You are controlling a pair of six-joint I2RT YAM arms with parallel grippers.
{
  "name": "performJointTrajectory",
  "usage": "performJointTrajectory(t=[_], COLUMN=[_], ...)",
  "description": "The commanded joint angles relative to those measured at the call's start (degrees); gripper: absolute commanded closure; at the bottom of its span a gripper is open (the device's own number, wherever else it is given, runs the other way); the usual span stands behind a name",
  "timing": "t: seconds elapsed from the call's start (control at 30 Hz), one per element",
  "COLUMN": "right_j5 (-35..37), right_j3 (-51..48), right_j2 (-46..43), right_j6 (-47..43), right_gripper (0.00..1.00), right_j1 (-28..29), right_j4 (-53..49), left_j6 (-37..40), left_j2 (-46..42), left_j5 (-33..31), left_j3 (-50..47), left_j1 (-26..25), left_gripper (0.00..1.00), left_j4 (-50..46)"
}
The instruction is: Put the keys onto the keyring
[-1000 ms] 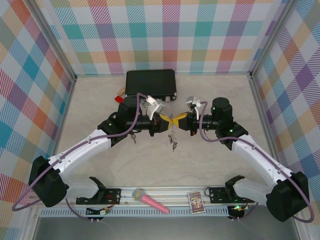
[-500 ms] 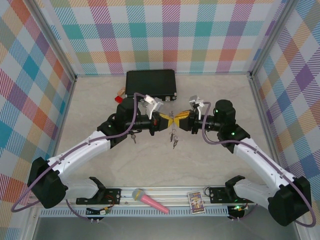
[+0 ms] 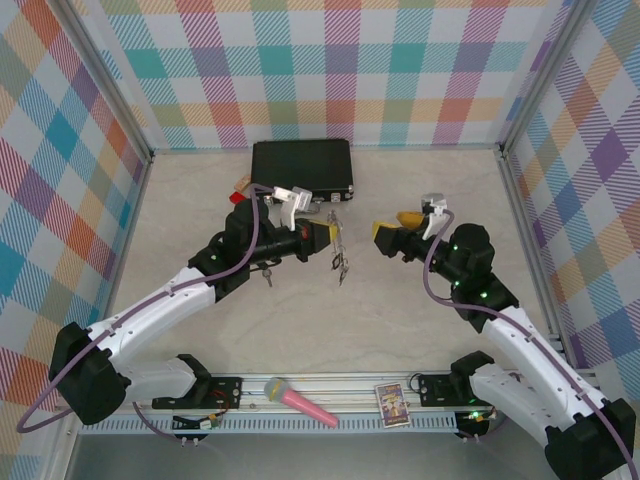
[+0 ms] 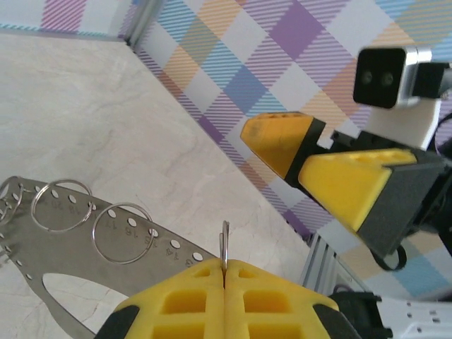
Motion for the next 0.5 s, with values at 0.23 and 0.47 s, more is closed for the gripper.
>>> performJointTrajectory(t=[0.23, 0.47], right_j5=[2.9, 1.9], right_j3=[-0.9, -0.7], right_j2=[0.2, 1.3], right_j6=[3.0, 3.6], right_gripper=[0.01, 0.01], right_j1=[-0.2, -0.2], right_j4=[2.0, 2.7], left_j6=[-10.4, -12.3], left_j2=[-1.1, -0.6], left_j5=[-7.0, -7.3], left_j3=[1.7, 2.8], left_j1=[-0.3, -0.3], left_gripper=[1.0, 1.0], left_j4=[-0.5, -1.7])
